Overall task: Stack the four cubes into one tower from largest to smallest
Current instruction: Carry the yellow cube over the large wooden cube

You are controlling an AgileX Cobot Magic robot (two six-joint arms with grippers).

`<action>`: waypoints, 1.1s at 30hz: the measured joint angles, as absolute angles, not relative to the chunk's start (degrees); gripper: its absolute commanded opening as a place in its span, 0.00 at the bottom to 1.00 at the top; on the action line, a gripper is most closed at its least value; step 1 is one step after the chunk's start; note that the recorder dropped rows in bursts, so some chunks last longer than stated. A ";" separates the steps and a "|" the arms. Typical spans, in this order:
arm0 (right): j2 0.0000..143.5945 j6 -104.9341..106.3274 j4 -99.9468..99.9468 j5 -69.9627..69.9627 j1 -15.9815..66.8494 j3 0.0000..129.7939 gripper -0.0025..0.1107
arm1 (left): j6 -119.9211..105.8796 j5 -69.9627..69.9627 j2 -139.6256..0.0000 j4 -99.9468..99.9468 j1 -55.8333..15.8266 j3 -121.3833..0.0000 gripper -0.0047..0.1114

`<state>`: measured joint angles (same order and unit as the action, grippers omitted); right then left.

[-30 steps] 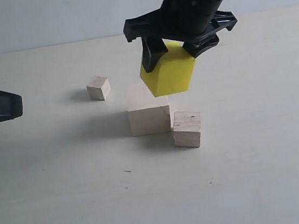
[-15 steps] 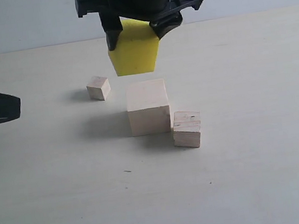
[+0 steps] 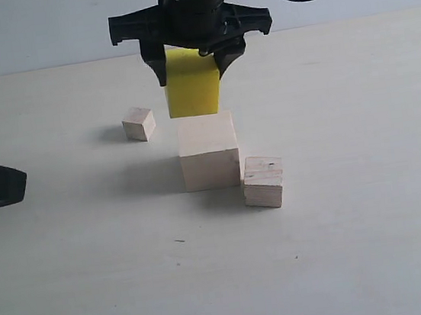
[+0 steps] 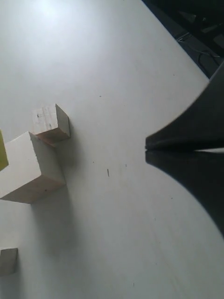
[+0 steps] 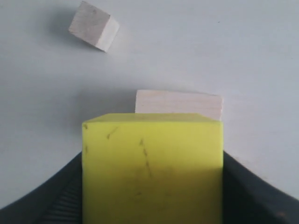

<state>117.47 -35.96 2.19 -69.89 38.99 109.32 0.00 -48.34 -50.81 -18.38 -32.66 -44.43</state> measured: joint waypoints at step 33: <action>116.07 -38.99 8.63 -63.01 41.93 99.18 0.02 | -1.00 -48.33 -50.81 -18.28 -32.66 -44.43 0.04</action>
